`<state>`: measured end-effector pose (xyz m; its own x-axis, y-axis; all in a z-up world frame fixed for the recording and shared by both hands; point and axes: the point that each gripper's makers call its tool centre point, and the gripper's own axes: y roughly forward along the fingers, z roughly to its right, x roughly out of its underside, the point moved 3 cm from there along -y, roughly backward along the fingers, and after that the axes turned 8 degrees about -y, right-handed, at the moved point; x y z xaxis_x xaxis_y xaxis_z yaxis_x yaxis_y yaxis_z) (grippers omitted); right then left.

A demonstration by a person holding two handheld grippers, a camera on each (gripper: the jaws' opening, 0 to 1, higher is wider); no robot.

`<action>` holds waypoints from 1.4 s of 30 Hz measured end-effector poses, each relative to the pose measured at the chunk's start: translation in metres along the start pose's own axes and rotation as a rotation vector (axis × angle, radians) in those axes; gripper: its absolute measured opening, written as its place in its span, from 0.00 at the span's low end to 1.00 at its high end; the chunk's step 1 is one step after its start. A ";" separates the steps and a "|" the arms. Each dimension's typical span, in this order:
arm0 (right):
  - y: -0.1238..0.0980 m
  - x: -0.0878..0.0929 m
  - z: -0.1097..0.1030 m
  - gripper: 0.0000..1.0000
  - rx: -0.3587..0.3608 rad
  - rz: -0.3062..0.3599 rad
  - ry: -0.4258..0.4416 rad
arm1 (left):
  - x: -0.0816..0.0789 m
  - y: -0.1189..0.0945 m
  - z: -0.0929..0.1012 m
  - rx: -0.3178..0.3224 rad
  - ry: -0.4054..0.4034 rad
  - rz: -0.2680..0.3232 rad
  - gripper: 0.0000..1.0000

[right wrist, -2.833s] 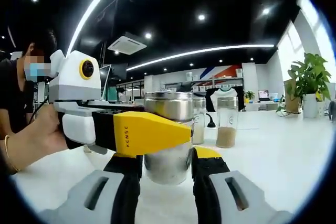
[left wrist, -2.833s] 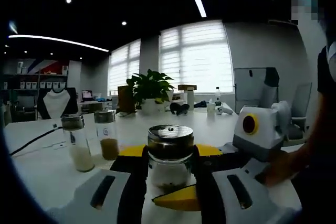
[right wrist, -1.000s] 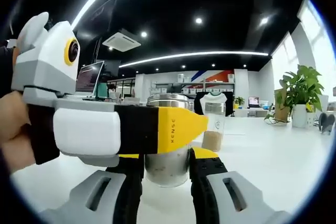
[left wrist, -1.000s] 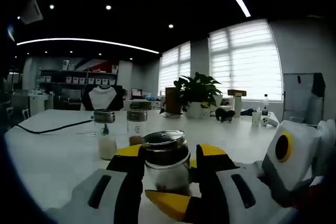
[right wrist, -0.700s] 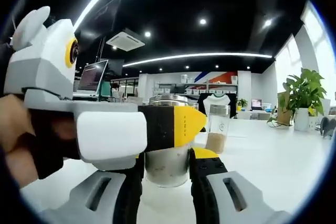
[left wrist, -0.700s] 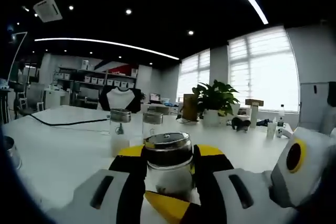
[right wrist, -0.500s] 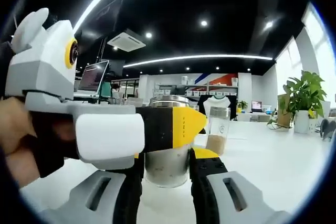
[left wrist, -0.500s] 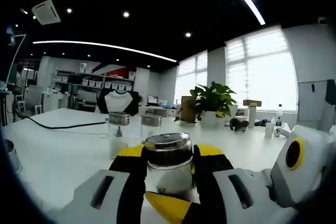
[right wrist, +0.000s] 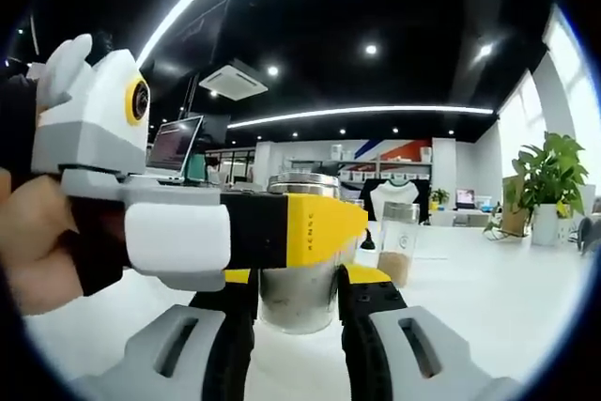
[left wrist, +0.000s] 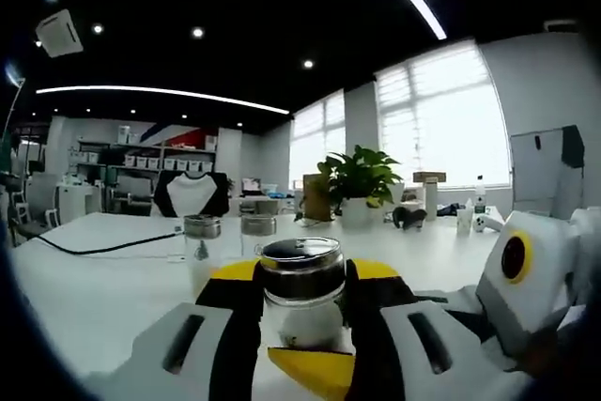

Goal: Rotate the seasoning bottle until the label or dispensing opening points toward the visible target arrow and the bottle remains upright within the marked orientation range

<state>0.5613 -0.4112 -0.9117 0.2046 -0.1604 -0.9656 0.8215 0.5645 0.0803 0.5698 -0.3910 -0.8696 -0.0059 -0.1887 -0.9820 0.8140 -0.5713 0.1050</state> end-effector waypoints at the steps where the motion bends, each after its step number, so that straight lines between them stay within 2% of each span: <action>1: 0.000 -0.001 0.000 0.31 -0.002 0.008 0.008 | -0.001 0.000 0.002 0.026 0.017 -0.017 0.37; 8: 0.001 -0.004 -0.001 0.32 -0.013 0.032 0.028 | -0.003 0.000 0.002 0.122 0.028 -0.044 0.36; 15: 0.004 -0.005 -0.010 0.33 -0.061 0.049 0.053 | -0.003 -0.004 0.000 0.231 0.111 -0.115 0.36; 18: 0.005 -0.003 -0.012 0.35 -0.070 0.042 0.058 | -0.002 -0.005 -0.006 0.256 0.093 -0.123 0.36; 24: 0.006 -0.002 -0.014 0.35 -0.087 0.039 0.080 | -0.004 -0.006 -0.016 0.287 0.033 -0.096 0.36; 26: 0.006 -0.002 -0.017 0.35 -0.100 0.038 0.082 | -0.002 -0.008 -0.013 0.341 0.043 -0.133 0.36; 28: 0.007 -0.003 -0.020 0.34 -0.115 0.043 0.089 | -0.005 -0.008 -0.016 0.333 0.051 -0.132 0.36; 35: 0.008 -0.004 -0.024 0.35 -0.141 0.048 0.106 | -0.007 -0.013 -0.009 0.376 0.105 -0.155 0.36; 42: 0.008 -0.006 -0.029 0.35 -0.163 0.061 0.125 | -0.010 -0.019 -0.009 0.423 0.096 -0.159 0.36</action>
<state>0.5514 -0.3825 -0.9120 0.1751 -0.0255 -0.9842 0.7103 0.6955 0.1083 0.5599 -0.3713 -0.8634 -0.0416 -0.0086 -0.9991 0.4990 -0.8665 -0.0134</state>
